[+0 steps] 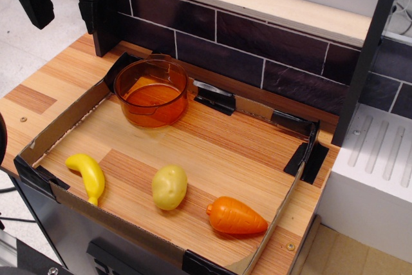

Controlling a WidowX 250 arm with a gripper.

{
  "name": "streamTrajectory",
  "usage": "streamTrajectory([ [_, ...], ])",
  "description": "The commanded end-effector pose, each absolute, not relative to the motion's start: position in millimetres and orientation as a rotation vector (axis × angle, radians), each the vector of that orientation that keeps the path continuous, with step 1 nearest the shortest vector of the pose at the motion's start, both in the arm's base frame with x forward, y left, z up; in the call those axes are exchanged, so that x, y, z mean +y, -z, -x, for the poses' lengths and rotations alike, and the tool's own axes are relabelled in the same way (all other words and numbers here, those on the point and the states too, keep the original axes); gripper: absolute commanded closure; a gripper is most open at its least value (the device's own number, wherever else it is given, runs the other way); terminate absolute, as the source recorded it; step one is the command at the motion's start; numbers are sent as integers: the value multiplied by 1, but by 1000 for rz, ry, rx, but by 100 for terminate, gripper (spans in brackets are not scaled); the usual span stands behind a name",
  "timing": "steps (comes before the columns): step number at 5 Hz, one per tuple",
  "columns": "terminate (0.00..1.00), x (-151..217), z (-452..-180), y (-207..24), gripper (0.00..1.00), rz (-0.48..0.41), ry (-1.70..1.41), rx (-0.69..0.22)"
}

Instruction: Put potato in pot

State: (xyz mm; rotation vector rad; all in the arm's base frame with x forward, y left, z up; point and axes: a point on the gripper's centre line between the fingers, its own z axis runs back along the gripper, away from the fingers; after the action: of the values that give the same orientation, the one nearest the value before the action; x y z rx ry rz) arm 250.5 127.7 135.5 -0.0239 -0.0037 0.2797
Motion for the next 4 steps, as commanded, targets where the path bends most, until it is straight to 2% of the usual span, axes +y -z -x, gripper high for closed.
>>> streamTrajectory([
  [1, 0, 128, -250, -136, 0, 24, -280, -4],
  [3, 0, 63, -233, -132, 0, 134, -210, 25],
  [4, 0, 41, -226, -122, 0, 129, -250, -4],
])
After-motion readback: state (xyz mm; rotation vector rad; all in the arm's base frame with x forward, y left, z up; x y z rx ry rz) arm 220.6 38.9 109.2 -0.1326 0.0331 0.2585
